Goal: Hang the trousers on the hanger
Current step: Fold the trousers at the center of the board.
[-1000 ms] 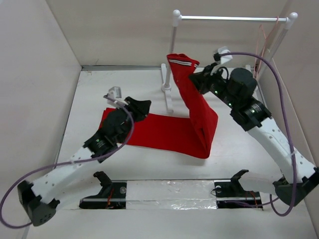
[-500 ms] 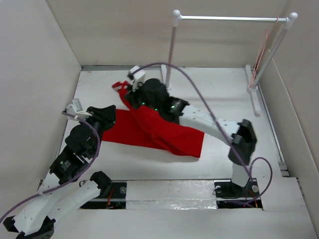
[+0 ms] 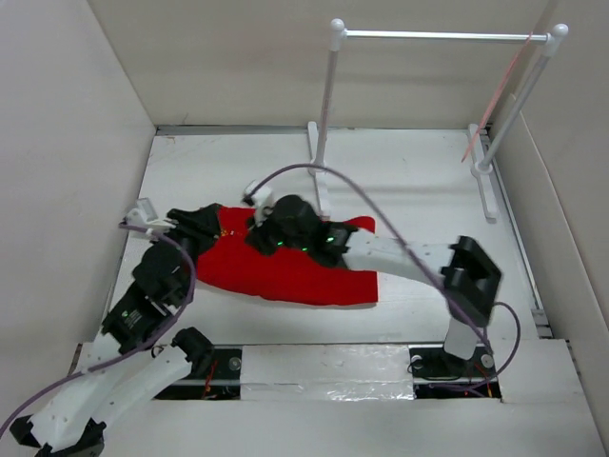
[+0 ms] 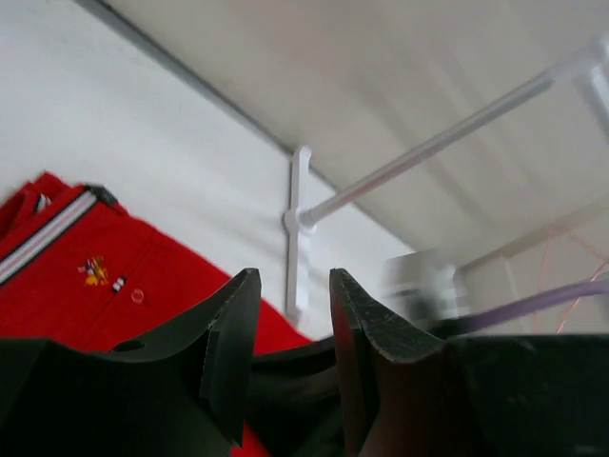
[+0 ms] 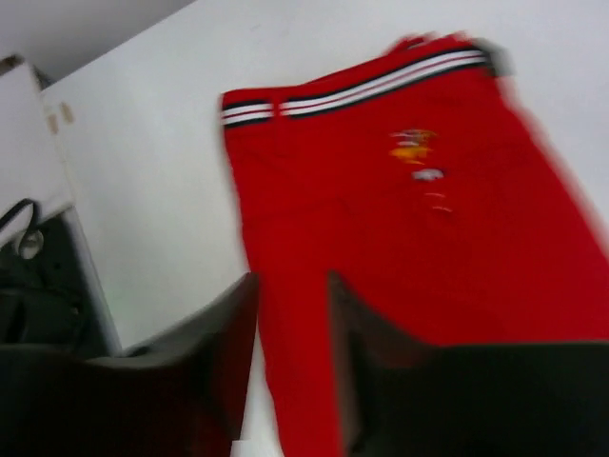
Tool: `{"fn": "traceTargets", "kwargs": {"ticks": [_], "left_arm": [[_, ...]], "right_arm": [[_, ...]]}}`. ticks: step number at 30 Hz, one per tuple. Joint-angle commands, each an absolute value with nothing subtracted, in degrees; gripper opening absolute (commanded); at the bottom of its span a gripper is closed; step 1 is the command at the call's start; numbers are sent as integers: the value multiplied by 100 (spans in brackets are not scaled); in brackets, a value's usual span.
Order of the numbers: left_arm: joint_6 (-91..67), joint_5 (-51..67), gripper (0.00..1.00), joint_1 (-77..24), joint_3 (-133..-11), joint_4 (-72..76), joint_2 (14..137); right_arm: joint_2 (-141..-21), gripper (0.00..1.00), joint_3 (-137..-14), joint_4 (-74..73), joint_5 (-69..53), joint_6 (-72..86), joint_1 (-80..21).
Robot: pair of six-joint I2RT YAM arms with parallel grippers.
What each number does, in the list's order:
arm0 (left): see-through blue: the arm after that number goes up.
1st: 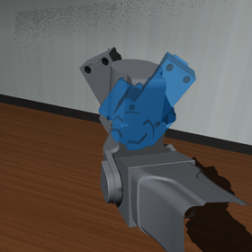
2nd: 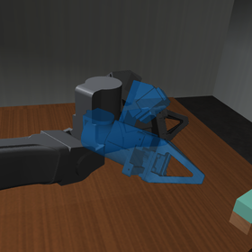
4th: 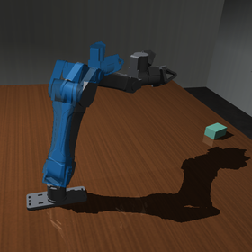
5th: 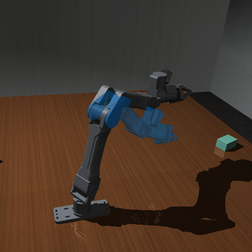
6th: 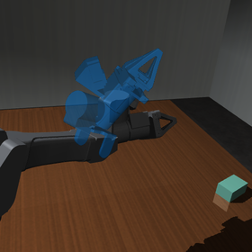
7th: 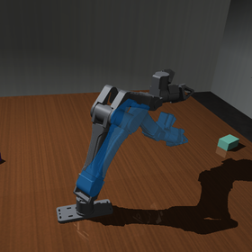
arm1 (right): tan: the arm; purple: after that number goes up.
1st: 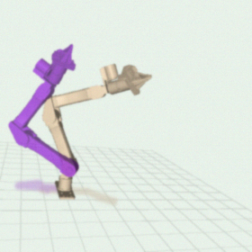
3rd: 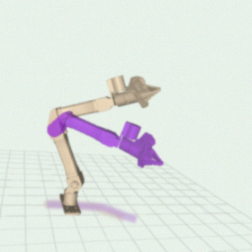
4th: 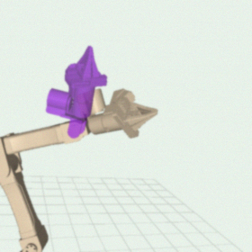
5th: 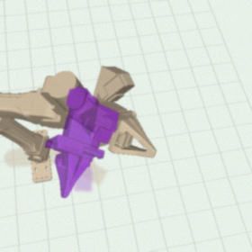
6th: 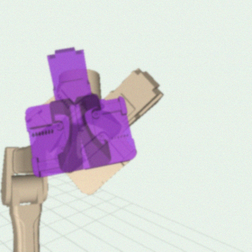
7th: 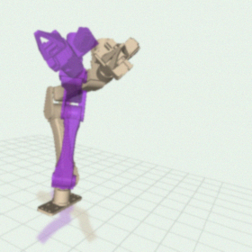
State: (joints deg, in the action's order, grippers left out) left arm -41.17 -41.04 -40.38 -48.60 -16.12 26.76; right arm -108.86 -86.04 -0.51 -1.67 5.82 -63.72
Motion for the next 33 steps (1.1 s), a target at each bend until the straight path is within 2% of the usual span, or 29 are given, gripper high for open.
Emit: {"fn": "traceTargets", "kwargs": {"ticks": [1, 2, 3, 4, 9, 11, 15, 20, 26, 29, 33], "left_arm": [[-4367, -3483, 33, -4034, -4282, -986, 3259], [-4386, -3341, 34, -4034, -4167, -689, 3461], [-4421, -3218, 34, -3982, -3966, -538, 3933], [-4456, -2973, 35, -3981, -3859, -380, 4172], [-4438, -2120, 35, -3867, -3752, 904, 6024], [-4439, -1969, 35, -3727, -3814, 1263, 6658], [-4649, -1705, 35, -3288, -3736, 1748, 7364], [-4956, -1336, 35, -2506, -3183, 2100, 7550], [-5291, -1169, 34, -1407, -2128, 2364, 7024], [-5256, -1204, 35, -1345, -1960, 2312, 6444], [-5002, -1195, 35, -1765, -2187, 2268, 5601]], "right_arm": [[-9477, 16, -7303, 1054, 202, 755, -5662], [-8987, 3, -6921, 1194, 211, 782, -5556], [-8756, 0, -6569, 1195, 263, 817, -5442], [-8528, 0, -5930, 1178, 394, 870, -5249], [-7314, 0, -4291, 1343, 545, 1116, -4536], [-7347, 0, -4000, 1450, 422, 1116, -4090], [-8023, 0, -4235, 1494, 45, 1107, -3247], [-9157, 0, -4482, 2055, -668, 1195, -2401], [-10203, 0, -5062, 2828, -1695, 1432, -1653], [-10056, 0, -5097, 2884, -1767, 1433, -1652], [-9011, 0, -4862, 2225, -1495, 1055, -1784]]}}
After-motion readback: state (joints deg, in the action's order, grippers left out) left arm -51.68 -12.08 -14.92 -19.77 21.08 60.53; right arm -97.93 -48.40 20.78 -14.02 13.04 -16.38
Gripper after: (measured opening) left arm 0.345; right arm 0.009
